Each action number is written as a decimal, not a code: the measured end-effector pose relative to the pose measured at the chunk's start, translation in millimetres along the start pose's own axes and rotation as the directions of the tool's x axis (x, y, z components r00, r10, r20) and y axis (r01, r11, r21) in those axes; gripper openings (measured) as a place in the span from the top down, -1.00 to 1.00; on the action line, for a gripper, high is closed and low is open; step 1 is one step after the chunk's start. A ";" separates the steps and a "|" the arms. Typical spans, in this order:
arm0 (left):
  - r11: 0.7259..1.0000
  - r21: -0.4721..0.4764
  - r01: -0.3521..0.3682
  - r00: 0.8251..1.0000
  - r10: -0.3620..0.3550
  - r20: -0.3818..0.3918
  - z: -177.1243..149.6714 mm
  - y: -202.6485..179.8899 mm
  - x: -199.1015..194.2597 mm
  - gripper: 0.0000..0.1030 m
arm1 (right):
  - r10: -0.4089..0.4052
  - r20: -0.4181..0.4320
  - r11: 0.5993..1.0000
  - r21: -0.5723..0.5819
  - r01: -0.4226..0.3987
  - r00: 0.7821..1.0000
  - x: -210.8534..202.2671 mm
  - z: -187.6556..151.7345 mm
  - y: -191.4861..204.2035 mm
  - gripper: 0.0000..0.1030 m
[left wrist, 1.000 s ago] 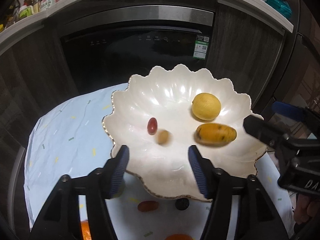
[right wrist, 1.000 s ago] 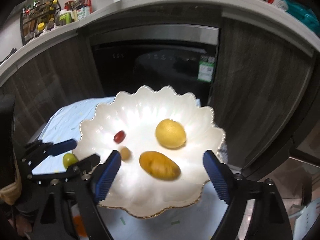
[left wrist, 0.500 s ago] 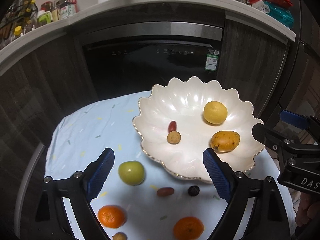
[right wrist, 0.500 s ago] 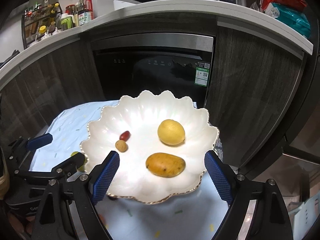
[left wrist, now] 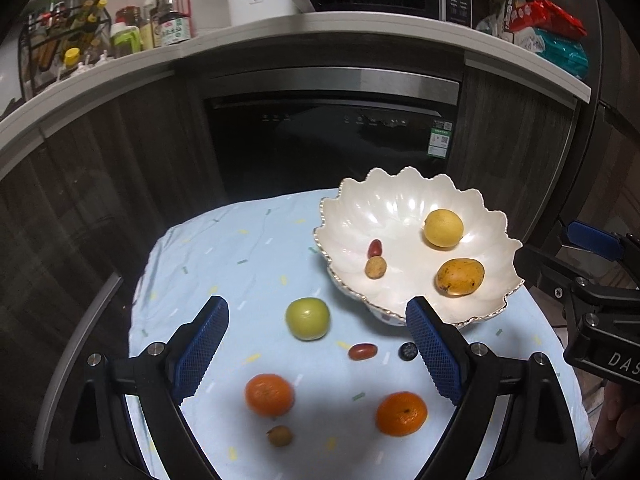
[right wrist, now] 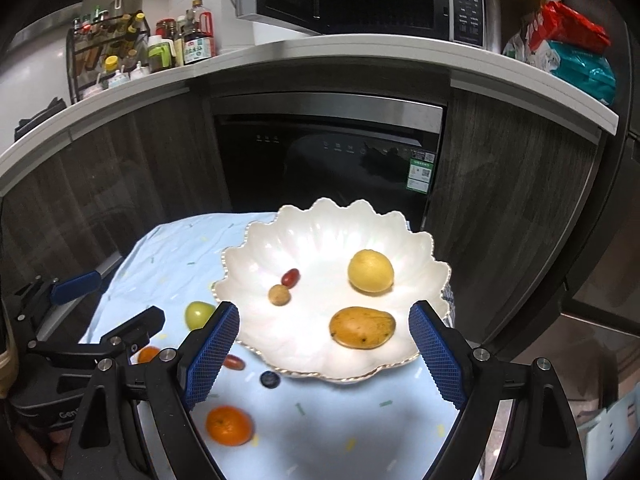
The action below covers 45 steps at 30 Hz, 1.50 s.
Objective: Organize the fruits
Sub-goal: 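Lift both open grippers away from the bowl back over the cloth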
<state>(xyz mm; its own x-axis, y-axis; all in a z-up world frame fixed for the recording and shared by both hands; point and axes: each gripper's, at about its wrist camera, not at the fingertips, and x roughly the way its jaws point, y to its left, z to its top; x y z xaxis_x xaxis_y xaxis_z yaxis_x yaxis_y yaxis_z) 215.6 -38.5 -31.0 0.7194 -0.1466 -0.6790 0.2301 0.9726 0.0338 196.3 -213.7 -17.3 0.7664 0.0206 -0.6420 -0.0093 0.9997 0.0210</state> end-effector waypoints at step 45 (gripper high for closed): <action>0.996 -0.085 -0.028 0.996 0.021 -0.081 -90.0 61.3 -11.6 -0.76 | 0.039 -0.069 0.992 -0.119 -0.047 0.997 6.2 -57.8 71.5 -0.70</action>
<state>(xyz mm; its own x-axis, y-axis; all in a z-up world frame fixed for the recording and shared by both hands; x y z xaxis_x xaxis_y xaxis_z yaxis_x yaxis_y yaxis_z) 162.4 39.1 -87.1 0.6687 -0.1108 -0.7352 0.1529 0.9882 -0.0099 163.3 -141.6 -64.1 0.7195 0.0606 -0.6918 -0.1223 0.9917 -0.0403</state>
